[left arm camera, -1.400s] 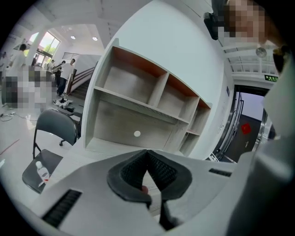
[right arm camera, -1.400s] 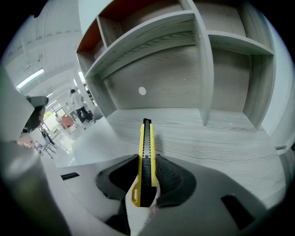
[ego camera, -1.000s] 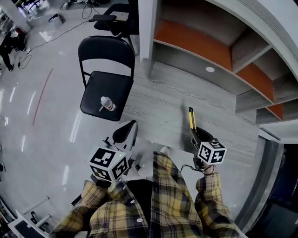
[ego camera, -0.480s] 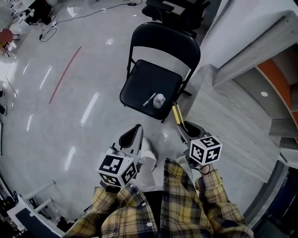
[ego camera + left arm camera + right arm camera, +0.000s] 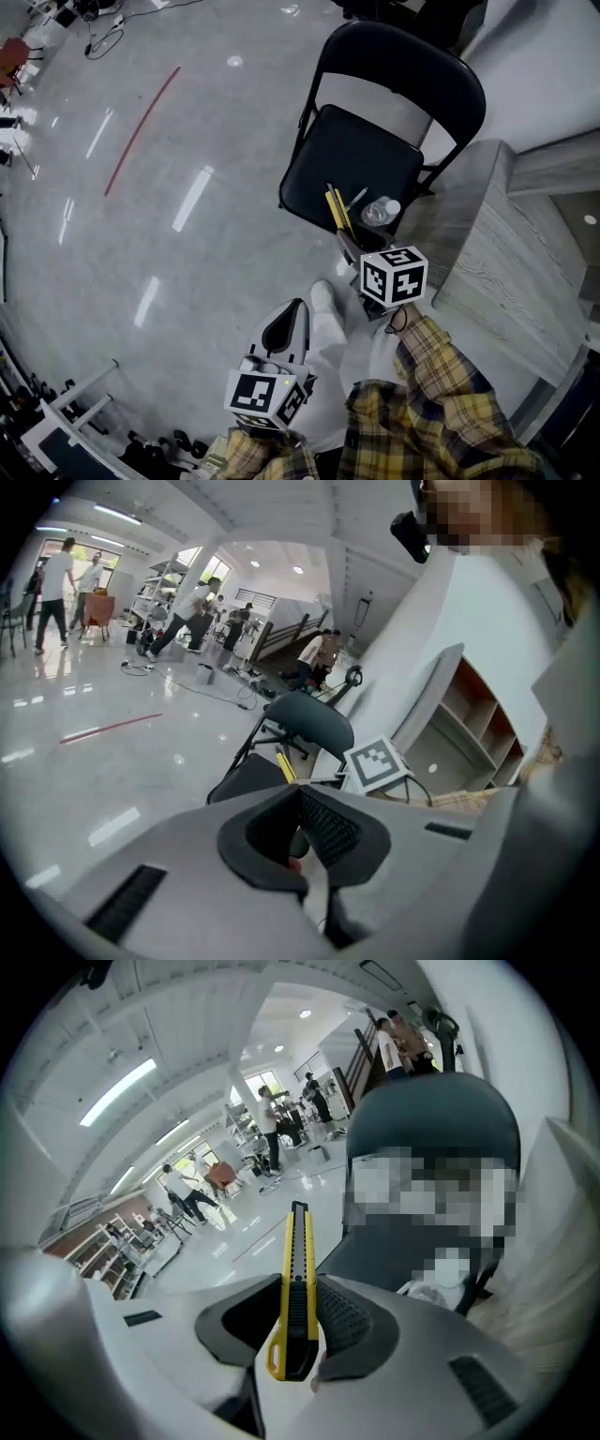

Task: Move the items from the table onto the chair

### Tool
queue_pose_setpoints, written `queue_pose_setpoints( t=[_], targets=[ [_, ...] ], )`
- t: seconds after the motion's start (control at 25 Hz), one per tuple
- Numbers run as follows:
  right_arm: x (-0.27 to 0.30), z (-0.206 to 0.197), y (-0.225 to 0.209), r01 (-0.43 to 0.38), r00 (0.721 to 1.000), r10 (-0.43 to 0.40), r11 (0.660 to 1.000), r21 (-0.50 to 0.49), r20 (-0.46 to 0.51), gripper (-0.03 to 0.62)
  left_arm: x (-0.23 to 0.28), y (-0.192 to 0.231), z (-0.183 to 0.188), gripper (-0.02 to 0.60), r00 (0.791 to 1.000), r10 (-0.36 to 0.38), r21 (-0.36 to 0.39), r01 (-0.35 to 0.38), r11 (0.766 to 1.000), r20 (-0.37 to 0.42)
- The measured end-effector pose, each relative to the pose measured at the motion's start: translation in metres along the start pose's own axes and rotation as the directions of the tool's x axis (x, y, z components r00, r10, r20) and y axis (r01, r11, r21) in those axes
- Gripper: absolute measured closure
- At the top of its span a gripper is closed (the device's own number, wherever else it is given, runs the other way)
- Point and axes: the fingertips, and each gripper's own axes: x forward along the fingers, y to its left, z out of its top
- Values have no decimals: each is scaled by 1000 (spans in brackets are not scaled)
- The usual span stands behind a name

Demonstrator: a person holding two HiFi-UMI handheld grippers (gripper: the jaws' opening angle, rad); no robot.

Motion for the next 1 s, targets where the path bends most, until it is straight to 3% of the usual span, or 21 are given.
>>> queue_pose_setpoints(
  t=[0.36,0.68,0.84,1.0],
  targets=[
    [154,-47,-88,239,968,-235,971,32,-86,467,11,68,-66,577,993,91,-124,-99,987,-68],
    [215,-77,-142,388,908,-376,921,36,-185,467,16,96,-70,577,986,151,-182,-162,970,-74],
    [222,-88,-146,415,889,-401,910,19,-222,467,15,100,-70,577,986,146,-169,-158,973,-80],
    [221,-89,-139,384,907,-364,921,61,-211,464,15,97,-64,577,987,148,-169,-157,973,-62]
  ],
)
